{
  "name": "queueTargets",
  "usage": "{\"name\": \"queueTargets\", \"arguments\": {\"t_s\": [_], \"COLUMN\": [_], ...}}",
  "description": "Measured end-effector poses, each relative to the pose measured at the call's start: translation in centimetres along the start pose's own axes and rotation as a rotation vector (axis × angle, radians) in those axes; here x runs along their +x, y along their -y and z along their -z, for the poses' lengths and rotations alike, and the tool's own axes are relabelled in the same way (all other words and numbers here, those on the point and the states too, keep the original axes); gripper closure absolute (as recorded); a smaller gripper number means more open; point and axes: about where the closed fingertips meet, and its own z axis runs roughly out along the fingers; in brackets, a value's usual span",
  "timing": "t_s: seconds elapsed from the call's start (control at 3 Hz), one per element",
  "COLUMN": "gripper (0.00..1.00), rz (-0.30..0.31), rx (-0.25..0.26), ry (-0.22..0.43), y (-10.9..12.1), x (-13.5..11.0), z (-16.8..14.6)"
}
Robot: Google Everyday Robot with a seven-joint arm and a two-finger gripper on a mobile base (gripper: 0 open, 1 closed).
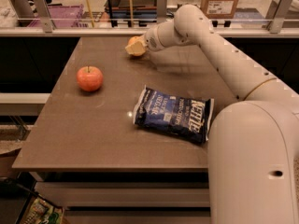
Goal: Pick orange
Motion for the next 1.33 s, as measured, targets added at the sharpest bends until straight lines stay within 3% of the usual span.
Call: {"name": "queueTargets", "arguments": {"t_s": [1.33], "gripper": [1.00], "rz": [0.000], "rx": [0.000], "ry": [0.000], "y": [-0.01], "x": [-0.10], "z": [0.08]}}
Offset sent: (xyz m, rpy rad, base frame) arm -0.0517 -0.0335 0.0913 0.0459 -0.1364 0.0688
